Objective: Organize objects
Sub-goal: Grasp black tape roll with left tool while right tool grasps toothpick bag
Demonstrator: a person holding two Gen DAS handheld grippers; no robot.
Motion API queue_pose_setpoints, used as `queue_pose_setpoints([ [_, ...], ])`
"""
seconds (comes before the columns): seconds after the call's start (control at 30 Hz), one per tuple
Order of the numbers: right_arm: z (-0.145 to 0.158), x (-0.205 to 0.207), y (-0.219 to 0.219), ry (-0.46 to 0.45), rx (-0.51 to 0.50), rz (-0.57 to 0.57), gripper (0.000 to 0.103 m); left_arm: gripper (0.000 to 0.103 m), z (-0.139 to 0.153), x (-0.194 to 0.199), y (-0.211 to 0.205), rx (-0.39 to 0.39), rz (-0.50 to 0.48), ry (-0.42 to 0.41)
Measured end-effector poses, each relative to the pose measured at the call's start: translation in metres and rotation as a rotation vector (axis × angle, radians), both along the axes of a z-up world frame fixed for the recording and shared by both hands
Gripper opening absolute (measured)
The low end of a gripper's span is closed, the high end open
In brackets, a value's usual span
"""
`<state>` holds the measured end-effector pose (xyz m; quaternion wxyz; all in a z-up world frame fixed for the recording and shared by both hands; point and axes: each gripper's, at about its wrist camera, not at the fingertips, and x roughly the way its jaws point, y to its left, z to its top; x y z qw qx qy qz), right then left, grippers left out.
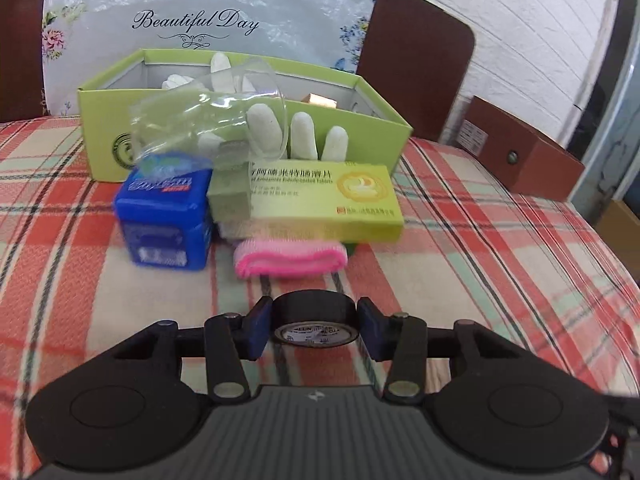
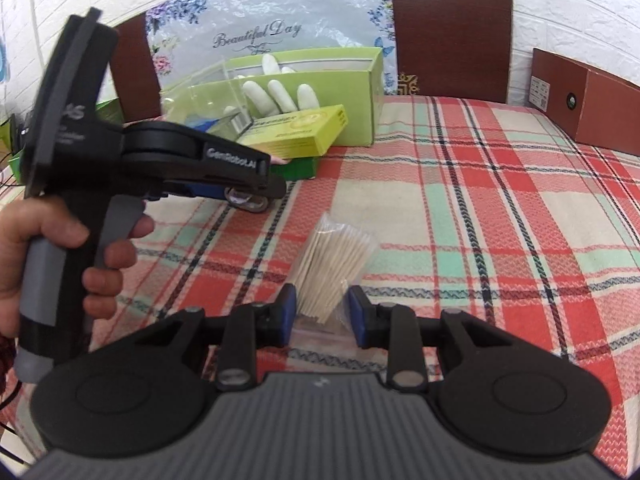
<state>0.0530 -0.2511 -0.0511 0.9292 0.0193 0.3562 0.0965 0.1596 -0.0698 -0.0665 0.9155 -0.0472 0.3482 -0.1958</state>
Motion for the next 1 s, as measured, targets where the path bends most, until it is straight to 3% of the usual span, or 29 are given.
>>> queue_pose_setpoints([
  [0.2,0.003,-0.019,0.012,0.01,-0.014,0.13,0.029,0.048,0.004,-0.063,0.04,0.049,-0.008,0.021],
  [0.33,0.003,-0.029,0.017,0.012,-0.033,0.121,0.046,0.057,0.003,-0.087,0.056,0.075,0.053,0.046],
  [0.53,0.004,-0.031,0.027,0.01,-0.025,0.097,0.055,0.06,0.003,-0.096,0.069,0.017,0.095,0.12],
  [0.73,0.002,-0.026,0.032,0.021,-0.029,0.083,0.056,0.063,0.0,-0.083,0.062,-0.01,0.126,0.117],
  [1.0,0.001,-0.024,0.031,0.028,-0.019,0.072,0.056,0.063,-0.002,-0.077,0.053,0.022,0.123,0.092],
])
